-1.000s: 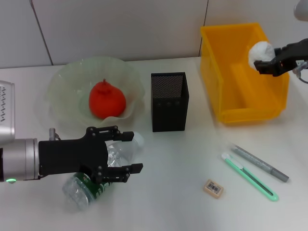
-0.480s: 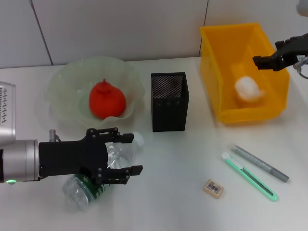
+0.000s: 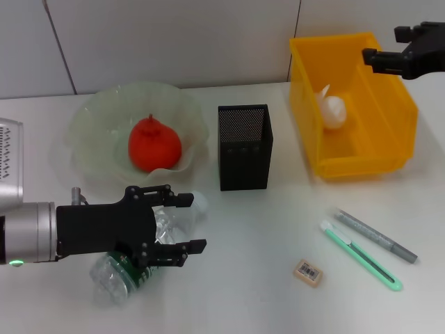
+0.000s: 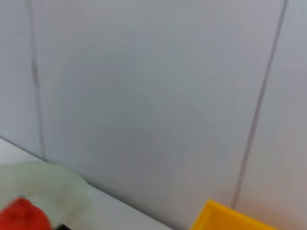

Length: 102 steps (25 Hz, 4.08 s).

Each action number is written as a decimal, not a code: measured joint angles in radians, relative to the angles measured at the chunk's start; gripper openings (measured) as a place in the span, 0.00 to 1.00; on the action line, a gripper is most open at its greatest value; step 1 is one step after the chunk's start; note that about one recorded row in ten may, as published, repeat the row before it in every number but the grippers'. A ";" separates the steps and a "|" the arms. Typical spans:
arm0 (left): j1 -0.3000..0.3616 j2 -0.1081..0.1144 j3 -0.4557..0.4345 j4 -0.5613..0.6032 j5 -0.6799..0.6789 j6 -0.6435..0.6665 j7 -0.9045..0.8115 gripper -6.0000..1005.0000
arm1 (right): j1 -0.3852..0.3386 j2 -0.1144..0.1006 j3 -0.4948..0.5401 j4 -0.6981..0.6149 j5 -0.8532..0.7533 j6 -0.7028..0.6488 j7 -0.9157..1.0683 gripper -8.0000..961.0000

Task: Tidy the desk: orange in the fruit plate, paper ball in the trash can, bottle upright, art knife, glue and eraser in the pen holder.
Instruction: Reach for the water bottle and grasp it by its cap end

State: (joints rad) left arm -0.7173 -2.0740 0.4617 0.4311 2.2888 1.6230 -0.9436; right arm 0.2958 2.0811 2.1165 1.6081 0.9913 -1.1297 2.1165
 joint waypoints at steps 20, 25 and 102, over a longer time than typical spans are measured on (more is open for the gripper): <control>0.004 0.002 -0.001 0.000 -0.036 -0.009 -0.042 0.76 | -0.075 0.000 0.202 -0.256 0.364 -0.589 -0.486 0.70; -0.001 0.002 0.000 0.004 -0.040 -0.011 -0.060 0.76 | -0.088 0.001 0.201 -0.291 0.359 -0.663 -0.552 0.70; 0.076 0.004 0.530 0.815 -0.057 -0.180 -0.925 0.76 | -0.072 0.000 0.195 -0.429 0.296 -0.634 -0.633 0.70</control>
State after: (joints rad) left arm -0.6411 -2.0700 0.9920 1.2457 2.2316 1.4430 -1.8684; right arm 0.2240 2.0816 2.3117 1.1790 1.2869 -1.7634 1.4835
